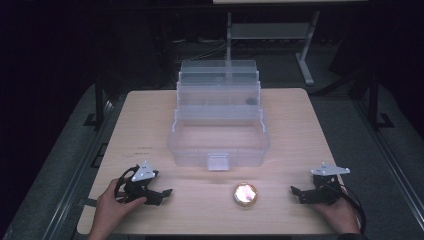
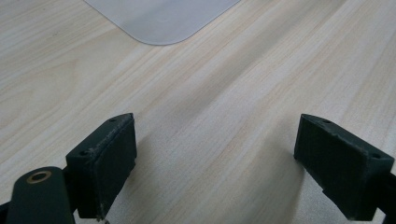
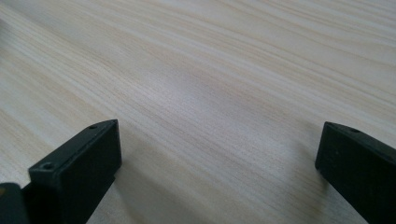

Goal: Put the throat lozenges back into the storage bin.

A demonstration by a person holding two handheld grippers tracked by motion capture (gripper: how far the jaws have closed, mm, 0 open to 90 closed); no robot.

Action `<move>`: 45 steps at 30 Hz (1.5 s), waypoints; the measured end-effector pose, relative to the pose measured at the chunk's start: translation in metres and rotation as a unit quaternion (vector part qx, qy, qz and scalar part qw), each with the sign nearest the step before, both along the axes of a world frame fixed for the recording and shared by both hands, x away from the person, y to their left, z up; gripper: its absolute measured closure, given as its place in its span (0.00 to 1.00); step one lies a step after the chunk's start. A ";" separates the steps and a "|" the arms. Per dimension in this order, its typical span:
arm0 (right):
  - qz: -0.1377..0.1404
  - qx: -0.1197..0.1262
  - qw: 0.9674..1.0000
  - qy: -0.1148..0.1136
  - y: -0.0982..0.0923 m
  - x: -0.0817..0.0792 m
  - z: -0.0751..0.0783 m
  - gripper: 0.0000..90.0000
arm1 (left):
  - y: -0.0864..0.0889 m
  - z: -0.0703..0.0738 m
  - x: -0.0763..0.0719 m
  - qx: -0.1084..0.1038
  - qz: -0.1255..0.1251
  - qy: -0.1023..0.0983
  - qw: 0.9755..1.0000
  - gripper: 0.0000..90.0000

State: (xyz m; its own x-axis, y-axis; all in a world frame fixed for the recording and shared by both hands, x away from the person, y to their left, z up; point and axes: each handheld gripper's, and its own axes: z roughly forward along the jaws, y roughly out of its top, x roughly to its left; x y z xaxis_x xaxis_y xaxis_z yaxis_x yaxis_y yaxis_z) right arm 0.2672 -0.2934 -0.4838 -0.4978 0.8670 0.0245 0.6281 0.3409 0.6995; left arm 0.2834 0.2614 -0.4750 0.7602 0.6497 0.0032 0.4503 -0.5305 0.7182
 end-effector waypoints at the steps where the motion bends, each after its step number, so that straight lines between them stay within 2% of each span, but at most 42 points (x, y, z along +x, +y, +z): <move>1: 0.001 0.000 1.000 0.000 0.000 0.000 0.000 0.00 | 0.000 0.000 0.000 0.000 0.000 0.000 1.000 0.13; 9: 0.007 -0.006 1.000 0.011 -0.001 0.000 0.002 0.00 | 0.000 0.000 0.000 0.000 0.000 0.000 1.000 0.13; 12: 0.005 -0.017 0.999 0.027 -0.001 -0.001 0.005 0.00 | 0.000 0.000 0.000 0.000 0.000 0.000 1.000 0.14; 16: 0.008 -0.033 0.999 0.030 0.000 -0.002 0.009 0.00 | 0.000 0.000 0.000 0.000 0.000 0.000 1.000 0.13; 21: 0.017 -0.029 0.999 0.043 0.004 -0.003 0.014 0.00 | 0.000 0.000 0.000 0.000 0.000 0.000 1.000 0.13; 31: 0.028 -0.008 0.998 0.051 0.010 -0.003 0.025 0.00 | 0.000 0.000 0.000 0.000 0.000 0.000 1.000 0.13; 40: 0.049 0.005 0.997 0.052 0.020 -0.003 0.034 0.00 | 0.000 0.000 0.000 0.000 0.000 0.000 1.000 0.13; 45: 0.063 0.002 0.997 0.053 0.028 -0.002 0.037 0.00 | 0.000 0.000 0.000 0.000 0.000 0.000 1.000 0.13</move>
State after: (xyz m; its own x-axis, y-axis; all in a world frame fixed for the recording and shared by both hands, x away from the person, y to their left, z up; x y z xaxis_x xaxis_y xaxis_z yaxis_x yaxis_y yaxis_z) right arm 0.2648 -0.2656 -0.4469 -0.5976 0.7971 0.0869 0.6511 0.4192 0.6327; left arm 0.2835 0.2614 -0.4750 0.7601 0.6498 0.0036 0.4501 -0.5304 0.7184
